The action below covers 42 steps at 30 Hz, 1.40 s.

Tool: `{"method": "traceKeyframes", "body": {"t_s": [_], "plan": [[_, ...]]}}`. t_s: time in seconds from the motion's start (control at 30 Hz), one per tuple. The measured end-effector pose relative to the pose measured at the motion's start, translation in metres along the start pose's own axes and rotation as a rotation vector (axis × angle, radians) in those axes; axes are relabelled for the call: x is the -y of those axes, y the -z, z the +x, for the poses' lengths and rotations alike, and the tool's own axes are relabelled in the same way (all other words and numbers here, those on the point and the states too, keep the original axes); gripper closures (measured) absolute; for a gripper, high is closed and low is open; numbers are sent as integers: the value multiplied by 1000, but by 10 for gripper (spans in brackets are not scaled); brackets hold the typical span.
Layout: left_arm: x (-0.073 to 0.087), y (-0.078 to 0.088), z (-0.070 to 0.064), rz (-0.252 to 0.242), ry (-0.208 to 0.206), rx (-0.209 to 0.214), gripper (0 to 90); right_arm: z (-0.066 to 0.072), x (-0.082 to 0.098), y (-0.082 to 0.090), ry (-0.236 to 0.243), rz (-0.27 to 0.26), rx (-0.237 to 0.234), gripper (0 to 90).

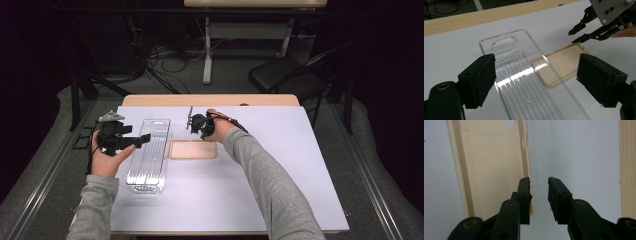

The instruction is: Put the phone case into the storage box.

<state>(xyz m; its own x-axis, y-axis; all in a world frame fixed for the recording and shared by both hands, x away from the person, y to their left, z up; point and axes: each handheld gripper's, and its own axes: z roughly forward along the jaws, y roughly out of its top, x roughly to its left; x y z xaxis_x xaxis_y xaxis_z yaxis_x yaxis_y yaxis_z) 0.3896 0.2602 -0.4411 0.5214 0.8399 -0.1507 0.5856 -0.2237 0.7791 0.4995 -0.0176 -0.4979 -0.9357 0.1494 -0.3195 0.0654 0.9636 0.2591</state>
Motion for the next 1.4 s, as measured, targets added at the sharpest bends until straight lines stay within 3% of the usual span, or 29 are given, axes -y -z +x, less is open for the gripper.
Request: {"method": "traceKeyframes", "body": {"t_s": [0.77, 1.4], "plan": [[2, 2, 3, -1, 9, -5, 159, 3, -1, -22, 43, 76, -12, 761], [3, 2, 4, 1, 12, -6, 159, 7, -1, -34, 76, 98, -19, 804]]}}
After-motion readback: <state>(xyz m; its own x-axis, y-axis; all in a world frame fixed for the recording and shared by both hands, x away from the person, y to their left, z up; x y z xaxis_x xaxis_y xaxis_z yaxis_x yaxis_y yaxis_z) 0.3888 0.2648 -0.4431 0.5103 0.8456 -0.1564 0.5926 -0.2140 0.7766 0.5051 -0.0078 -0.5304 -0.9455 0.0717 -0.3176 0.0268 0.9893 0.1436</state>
